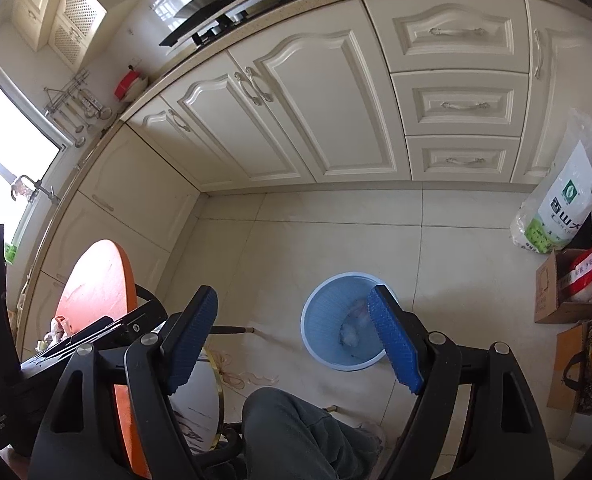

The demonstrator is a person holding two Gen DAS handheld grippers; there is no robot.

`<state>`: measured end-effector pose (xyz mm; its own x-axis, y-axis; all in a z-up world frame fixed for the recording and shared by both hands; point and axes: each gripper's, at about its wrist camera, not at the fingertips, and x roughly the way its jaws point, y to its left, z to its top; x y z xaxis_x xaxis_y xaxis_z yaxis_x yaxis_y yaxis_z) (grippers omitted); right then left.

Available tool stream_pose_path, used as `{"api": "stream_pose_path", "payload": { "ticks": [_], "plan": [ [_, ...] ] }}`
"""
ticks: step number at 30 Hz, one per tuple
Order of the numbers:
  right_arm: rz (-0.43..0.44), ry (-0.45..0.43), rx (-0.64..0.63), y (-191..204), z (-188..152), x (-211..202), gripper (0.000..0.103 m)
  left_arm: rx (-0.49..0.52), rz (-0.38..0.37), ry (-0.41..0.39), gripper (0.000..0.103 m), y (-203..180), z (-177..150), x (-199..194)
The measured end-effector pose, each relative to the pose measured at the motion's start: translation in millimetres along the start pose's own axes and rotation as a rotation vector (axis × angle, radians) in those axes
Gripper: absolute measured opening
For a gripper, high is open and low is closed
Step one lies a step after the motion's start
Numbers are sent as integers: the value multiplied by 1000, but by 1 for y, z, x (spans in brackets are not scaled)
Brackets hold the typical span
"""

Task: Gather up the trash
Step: 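Carry the plastic bag to the blue bin and open the right gripper, then return to the table and grasp the long wrapped plastic bag with the right gripper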

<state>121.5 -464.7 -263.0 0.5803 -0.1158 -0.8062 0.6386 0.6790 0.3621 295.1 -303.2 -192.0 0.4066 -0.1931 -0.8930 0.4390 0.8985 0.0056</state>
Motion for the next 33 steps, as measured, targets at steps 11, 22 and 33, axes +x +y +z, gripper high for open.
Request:
{"api": "stream_pose_path", "payload": {
  "ticks": [11,22,33],
  "plan": [
    [42,-50,-66,36,-16,-34,80,-55,15,-79,75,36,-32,-55],
    [112,-95,-214,117,-61,-73,90,-197,37,-179,77,125,-109,-128],
    [232,-16,-417,228,-118,-62,93,-455,145,-204,80,239,-190,-171]
  ]
}}
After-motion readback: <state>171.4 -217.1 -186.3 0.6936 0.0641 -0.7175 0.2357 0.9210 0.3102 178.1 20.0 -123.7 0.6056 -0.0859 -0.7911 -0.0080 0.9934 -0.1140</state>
